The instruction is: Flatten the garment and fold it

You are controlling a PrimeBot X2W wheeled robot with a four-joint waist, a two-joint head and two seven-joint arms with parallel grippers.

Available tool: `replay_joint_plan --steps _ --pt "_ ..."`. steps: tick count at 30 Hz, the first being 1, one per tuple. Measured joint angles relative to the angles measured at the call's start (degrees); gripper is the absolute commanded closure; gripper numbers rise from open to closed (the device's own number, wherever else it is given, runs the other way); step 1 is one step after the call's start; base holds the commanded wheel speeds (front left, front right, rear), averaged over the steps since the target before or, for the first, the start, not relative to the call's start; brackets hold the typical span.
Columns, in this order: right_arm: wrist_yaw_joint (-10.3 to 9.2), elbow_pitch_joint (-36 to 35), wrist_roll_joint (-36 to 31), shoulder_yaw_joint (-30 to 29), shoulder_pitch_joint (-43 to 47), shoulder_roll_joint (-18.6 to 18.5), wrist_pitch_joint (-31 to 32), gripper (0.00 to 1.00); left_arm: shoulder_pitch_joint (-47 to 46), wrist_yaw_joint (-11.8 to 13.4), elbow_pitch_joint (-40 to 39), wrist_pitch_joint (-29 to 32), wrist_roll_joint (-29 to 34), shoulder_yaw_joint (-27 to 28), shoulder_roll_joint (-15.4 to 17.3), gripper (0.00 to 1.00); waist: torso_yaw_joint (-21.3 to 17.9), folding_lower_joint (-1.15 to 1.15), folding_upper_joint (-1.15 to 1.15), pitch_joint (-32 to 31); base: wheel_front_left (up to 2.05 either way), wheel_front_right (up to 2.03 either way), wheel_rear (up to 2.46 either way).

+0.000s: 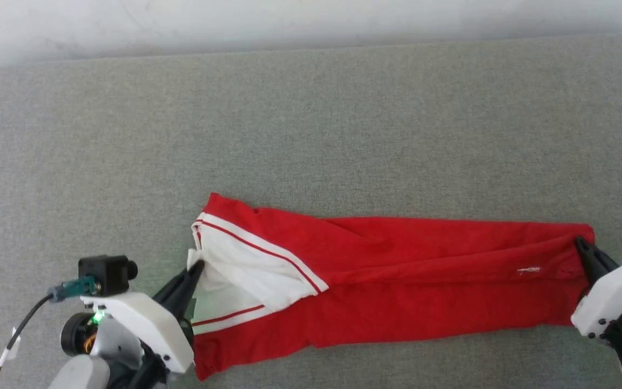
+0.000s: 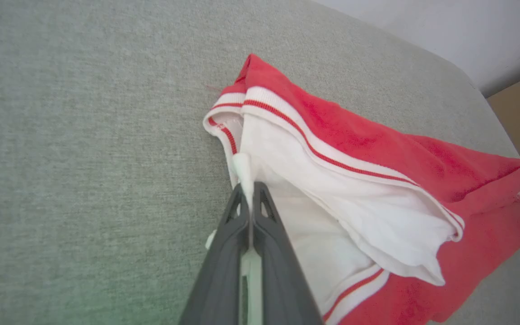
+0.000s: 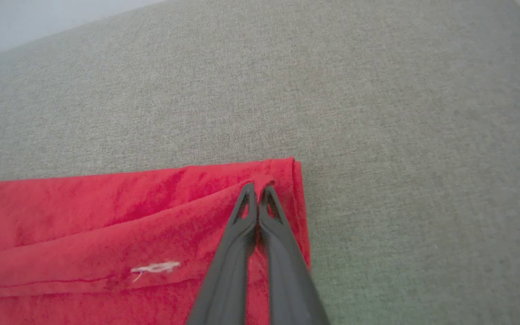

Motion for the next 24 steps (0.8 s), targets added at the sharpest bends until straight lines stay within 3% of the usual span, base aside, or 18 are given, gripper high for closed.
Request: replay_joint_plan --steps 1,2,3,4,10,14,18,24 --pt "0.00 0.77 -0.03 0.23 -0.33 -0.04 -0.15 0.71 -0.68 -0.08 1.20 -0.37 0.10 -0.05 -0.15 0.00 -0.03 0.00 0.00 0.19 0.00 0.00 0.00" --pt "0.00 1.37 -0.03 0.44 -0.60 -0.07 -0.45 0.54 -1.18 -0.08 2.09 -0.97 0.04 0.12 -0.60 0.00 -0.06 0.00 0.00 0.36 0.00 0.00 0.00" --pt "0.00 1.79 -0.03 0.60 -0.81 -0.11 -0.62 0.54 -1.61 -0.08 2.82 -1.62 0.05 0.26 -1.07 0.00 -0.08 0.00 0.00 0.48 0.00 0.00 0.00" --pt "0.00 2.14 -0.03 0.67 -0.94 -0.18 -0.92 0.00 -1.98 -0.09 3.55 -2.08 0.08 0.25 -1.36 0.00 -0.10 0.00 0.00 0.57 0.00 0.00 0.00" --pt "0.00 -0.01 2.02 0.33 -0.42 -1.03 -0.33 0.00 -1.75 -0.43 2.48 -6.61 -1.08 3.03 -2.04 0.00 -0.14 0.01 0.00 0.13 0.00 0.00 0.00" --pt "0.00 -4.77 3.56 -3.59 2.41 -0.97 0.21 0.00 1.47 2.26 -3.57 -13.97 -1.52 8.60 -2.41 0.00 -0.14 0.00 0.00 -0.62 0.00 0.00 0.00" --pt "-0.01 -6.68 3.14 -7.72 5.33 0.66 0.70 0.00 5.16 5.89 -9.90 -25.74 4.72 14.17 -3.23 0.00 0.14 0.00 0.00 -0.99 0.00 0.00 0.00" --pt "-0.01 -5.43 2.44 -8.48 6.83 3.14 1.69 0.00 8.20 7.55 -17.66 -27.66 17.92 20.79 -9.12 0.00 1.42 0.00 0.00 -0.94 0.00 0.00 0.00"
